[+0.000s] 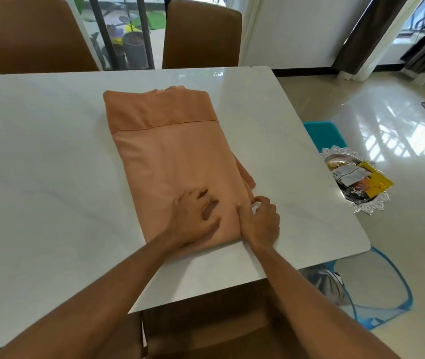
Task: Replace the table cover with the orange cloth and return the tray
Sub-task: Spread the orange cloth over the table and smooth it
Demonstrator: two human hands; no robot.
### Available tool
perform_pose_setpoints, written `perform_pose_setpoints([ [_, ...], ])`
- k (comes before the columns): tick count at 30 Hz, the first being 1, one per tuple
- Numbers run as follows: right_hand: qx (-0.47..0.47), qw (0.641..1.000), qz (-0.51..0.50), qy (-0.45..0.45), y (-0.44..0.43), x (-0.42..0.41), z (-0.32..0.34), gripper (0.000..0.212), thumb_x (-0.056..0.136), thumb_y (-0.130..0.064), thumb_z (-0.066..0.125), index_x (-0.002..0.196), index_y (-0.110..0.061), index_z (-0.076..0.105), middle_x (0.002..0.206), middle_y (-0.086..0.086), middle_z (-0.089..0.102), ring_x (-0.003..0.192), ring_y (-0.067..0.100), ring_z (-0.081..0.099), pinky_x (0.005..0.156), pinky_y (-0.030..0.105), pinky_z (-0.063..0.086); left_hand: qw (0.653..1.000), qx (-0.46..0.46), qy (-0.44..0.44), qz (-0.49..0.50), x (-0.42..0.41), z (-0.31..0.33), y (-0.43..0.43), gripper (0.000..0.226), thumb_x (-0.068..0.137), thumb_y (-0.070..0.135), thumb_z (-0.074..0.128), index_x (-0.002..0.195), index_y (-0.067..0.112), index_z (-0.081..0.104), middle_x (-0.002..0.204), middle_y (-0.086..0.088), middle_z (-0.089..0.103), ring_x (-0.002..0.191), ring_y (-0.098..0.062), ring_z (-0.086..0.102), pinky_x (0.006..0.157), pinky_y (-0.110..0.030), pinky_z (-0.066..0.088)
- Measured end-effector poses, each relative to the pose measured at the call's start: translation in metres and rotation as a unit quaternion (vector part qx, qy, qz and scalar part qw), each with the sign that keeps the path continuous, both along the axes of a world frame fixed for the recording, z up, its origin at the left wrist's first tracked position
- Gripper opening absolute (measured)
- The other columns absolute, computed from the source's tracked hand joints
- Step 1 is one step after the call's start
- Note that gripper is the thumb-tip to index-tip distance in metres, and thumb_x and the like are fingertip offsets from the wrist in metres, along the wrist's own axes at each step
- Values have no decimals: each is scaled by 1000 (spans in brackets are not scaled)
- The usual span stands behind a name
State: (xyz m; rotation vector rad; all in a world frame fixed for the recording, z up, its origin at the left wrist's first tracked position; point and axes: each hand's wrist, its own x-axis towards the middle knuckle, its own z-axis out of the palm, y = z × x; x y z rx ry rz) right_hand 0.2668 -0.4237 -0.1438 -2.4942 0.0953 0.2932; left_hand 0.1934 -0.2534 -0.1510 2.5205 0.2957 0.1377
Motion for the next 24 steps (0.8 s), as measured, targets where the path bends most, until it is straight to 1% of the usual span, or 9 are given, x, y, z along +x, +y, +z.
perform_pose_setpoints([
  [5, 121, 991, 5, 65, 5, 10, 20, 52, 89, -43, 66, 135, -31, 44, 119, 0, 66, 103, 25, 64, 84, 36, 49, 988, -12, 150, -36, 6, 11, -30, 115, 63, 73, 72, 155, 40, 13, 167, -6, 2, 154, -25, 0, 118, -61, -3],
  [7, 187, 981, 22, 41, 15, 10, 34, 43, 90, -41, 68, 130, -32, 56, 112, -9, 69, 103, 18, 65, 83, 31, 48, 983, -9, 179, -48, 6, 7, -38, 129, 59, 73, 74, 157, 35, 0, 167, -6, -1, 154, -28, 0, 118, -64, 0],
  [8, 211, 976, 41, 32, 19, 9, 42, 35, 92, -40, 67, 126, -32, 63, 102, -15, 69, 102, 15, 66, 82, 28, 48, 986, -35, 160, -21, 6, 10, -44, 127, 59, 69, 76, 157, 30, 5, 165, -6, 12, 152, -30, 13, 119, -64, 10],
  [11, 286, 945, 151, 57, 36, 10, 60, 32, 95, -27, 65, 128, -28, 66, 91, -17, 69, 88, 8, 70, 77, 24, 57, 968, -199, -14, 151, 7, 24, -49, 73, 74, 31, 82, 137, 19, 48, 126, 3, 62, 114, -17, 61, 95, -39, 52],
  [14, 358, 890, 242, 144, 45, 23, 67, 46, 93, -15, 70, 138, -16, 60, 114, -10, 68, 96, -6, 64, 82, 11, 52, 910, -312, -83, 262, 10, 41, -41, 28, 92, 19, 65, 119, 23, 62, 100, 13, 69, 93, -11, 69, 77, -24, 56],
  [16, 388, 884, 184, 186, 47, 36, 56, 41, 94, -25, 69, 134, -20, 63, 111, -6, 69, 94, 5, 65, 76, 18, 50, 840, -403, -82, 354, 10, 37, -28, 24, 96, 35, 56, 113, 20, 65, 93, 4, 70, 93, -25, 70, 79, -33, 59],
  [19, 314, 931, 98, 160, 30, 45, 29, 48, 83, -30, 66, 131, -22, 66, 106, -5, 66, 94, 13, 61, 83, 29, 49, 763, -437, -105, 464, 2, 32, -8, 23, 96, 36, 49, 114, 26, 61, 114, -1, 66, 108, -28, 63, 97, -44, 53],
  [21, 225, 954, 163, 118, 16, 42, 13, 52, 82, -27, 62, 134, -21, 63, 121, -8, 65, 108, 11, 60, 94, 27, 46, 751, -429, -149, 480, -3, 39, 3, 22, 99, 23, 48, 118, 28, 58, 118, 5, 61, 109, -18, 59, 99, -35, 49],
  [24, 64, 957, 279, -41, 20, 40, -1, 36, 87, -27, 58, 121, -18, 67, 123, 0, 65, 110, 22, 60, 89, 32, 46, 727, -433, -197, 495, -7, 54, 20, 27, 100, 23, 49, 124, 20, 60, 119, 2, 61, 110, -19, 59, 95, -30, 49],
])
